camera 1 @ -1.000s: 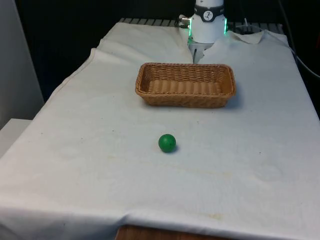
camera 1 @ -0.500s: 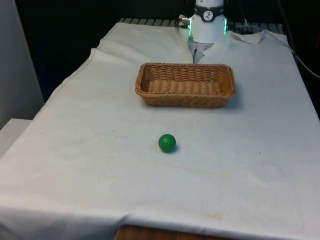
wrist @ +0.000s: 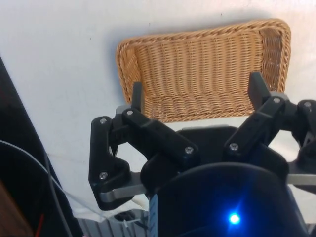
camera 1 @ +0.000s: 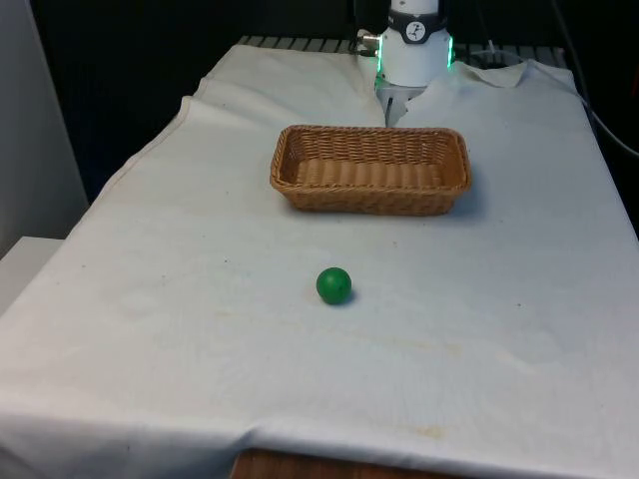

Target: Pick up the ball and place it into the basket.

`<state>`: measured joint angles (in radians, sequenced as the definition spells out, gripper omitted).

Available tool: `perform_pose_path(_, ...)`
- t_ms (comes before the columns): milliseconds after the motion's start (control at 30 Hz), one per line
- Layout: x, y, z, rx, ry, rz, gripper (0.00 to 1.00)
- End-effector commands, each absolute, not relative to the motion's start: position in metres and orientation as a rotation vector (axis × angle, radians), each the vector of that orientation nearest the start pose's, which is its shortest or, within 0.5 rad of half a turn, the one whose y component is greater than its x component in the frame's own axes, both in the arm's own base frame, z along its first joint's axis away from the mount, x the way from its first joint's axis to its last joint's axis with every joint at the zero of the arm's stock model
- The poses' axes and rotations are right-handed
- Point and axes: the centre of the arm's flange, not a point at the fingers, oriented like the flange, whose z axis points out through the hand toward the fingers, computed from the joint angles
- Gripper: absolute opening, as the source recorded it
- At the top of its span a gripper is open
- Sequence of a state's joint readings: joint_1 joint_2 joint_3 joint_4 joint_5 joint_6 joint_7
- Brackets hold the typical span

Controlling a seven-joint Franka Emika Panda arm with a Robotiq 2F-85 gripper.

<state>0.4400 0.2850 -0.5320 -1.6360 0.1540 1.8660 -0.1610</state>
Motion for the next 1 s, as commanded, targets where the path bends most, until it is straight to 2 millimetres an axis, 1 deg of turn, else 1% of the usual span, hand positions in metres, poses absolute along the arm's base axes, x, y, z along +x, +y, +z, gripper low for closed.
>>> perform_pose_path(0,0.638,-0.02,0.468,-3.125,-0.069,0.017,1.0)
perform_pose_path(67,0.64,-0.025,0.467,-3.122,-0.072,0.01,1.0)
perform_pose_path(100,0.639,-0.022,0.467,-3.13,-0.069,0.014,1.0)
perform_pose_path(167,0.643,-0.032,0.465,-3.12,-0.079,-0.004,1.0)
perform_pose_path(300,0.646,-0.041,0.46,-3.121,-0.088,-0.025,1.0)
perform_pose_path(467,0.649,-0.047,0.455,-3.124,-0.098,-0.048,1.0)
perform_pose_path(500,0.65,-0.051,0.451,-3.13,-0.098,-0.06,1.0)
perform_pose_path(667,0.654,-0.057,0.44,-3.145,-0.098,-0.091,1.0)
perform_pose_path(700,0.656,-0.059,0.435,-3.151,-0.099,-0.102,1.0)
perform_pose_path(733,0.655,-0.058,0.436,-3.156,-0.096,-0.088,1.0)
perform_pose_path(967,0.659,-0.067,0.412,-3.161,-0.086,-0.126,1.0)
